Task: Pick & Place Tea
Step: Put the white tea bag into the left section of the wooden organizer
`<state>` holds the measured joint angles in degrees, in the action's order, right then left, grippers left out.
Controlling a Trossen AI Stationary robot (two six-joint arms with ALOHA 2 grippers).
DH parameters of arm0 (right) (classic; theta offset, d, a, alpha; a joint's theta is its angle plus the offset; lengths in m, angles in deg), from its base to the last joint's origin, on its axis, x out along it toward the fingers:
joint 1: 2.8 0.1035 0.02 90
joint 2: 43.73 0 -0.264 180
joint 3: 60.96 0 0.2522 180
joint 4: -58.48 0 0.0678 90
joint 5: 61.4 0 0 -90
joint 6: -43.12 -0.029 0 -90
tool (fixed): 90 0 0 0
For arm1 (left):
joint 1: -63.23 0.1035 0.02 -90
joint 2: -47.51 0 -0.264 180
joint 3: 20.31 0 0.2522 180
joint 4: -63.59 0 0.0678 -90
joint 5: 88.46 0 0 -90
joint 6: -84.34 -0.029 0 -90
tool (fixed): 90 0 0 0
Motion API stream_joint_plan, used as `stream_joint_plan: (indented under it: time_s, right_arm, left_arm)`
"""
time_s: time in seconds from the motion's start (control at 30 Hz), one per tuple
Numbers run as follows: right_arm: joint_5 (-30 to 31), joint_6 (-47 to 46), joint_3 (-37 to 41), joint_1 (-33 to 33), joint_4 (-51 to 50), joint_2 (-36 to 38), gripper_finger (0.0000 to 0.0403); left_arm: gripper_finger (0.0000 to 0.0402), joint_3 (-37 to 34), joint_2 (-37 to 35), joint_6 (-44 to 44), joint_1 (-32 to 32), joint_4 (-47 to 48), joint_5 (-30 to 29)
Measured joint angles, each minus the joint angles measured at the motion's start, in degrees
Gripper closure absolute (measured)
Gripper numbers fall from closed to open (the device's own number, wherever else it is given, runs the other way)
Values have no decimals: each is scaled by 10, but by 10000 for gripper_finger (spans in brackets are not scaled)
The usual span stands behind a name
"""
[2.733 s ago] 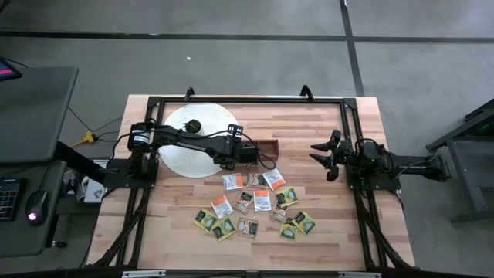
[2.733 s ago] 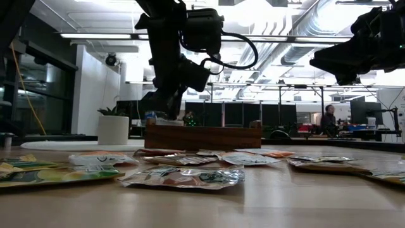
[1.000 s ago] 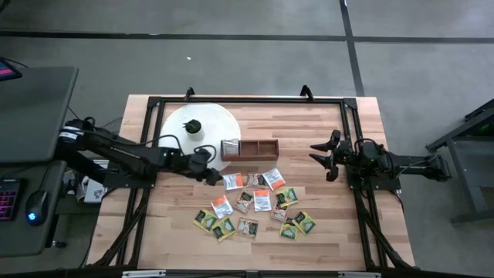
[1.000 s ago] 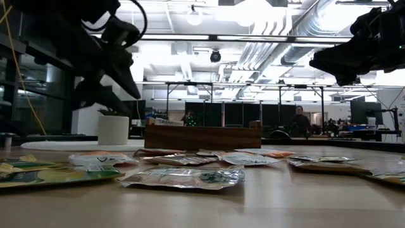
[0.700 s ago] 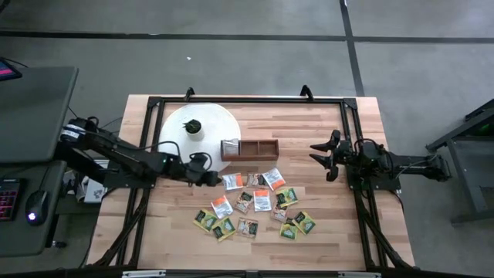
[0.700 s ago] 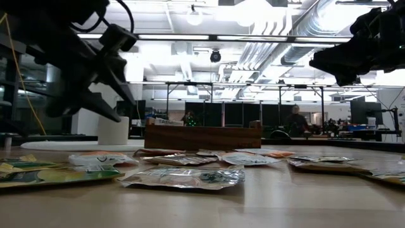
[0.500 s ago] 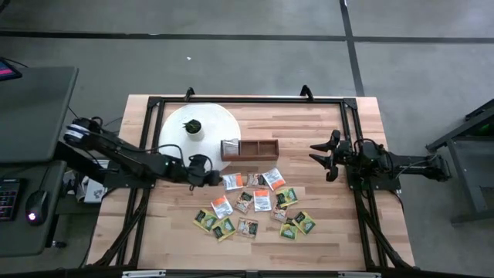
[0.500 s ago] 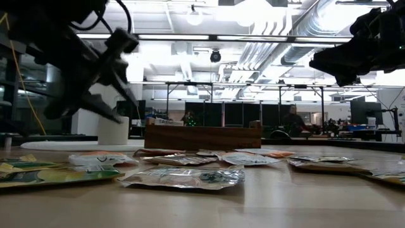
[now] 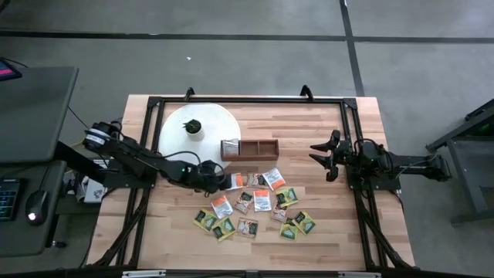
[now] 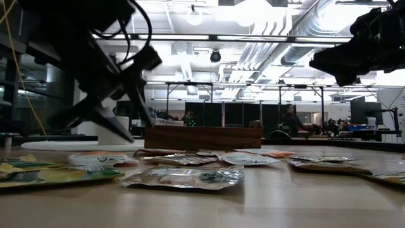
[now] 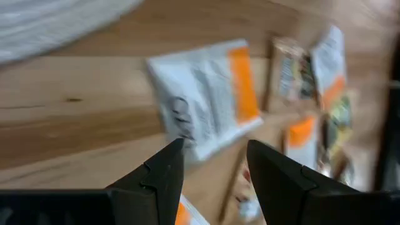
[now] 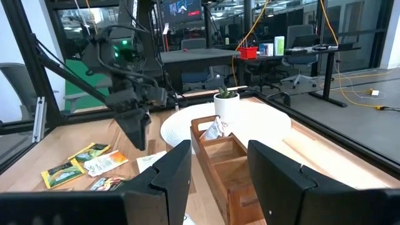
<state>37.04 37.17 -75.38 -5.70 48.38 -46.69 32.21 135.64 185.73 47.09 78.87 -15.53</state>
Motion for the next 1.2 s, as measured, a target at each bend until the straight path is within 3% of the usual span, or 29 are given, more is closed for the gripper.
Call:
stream_joint_plan:
  time_s: [0.33,0.77,1.03,1.2]
  right_arm:
    - [0,0,0,0,0,0,250]
    - [0,0,0,0,0,0,250]
    - [0,0,0,0,0,0,250]
    - [0,0,0,0,0,0,250]
  left_arm:
    - [230,33,19,28,0,78,2]
    - [230,48,19,-9,0,88,-15]
    - [230,48,19,-2,0,109,11]
    - [230,48,19,5,6,109,-10]
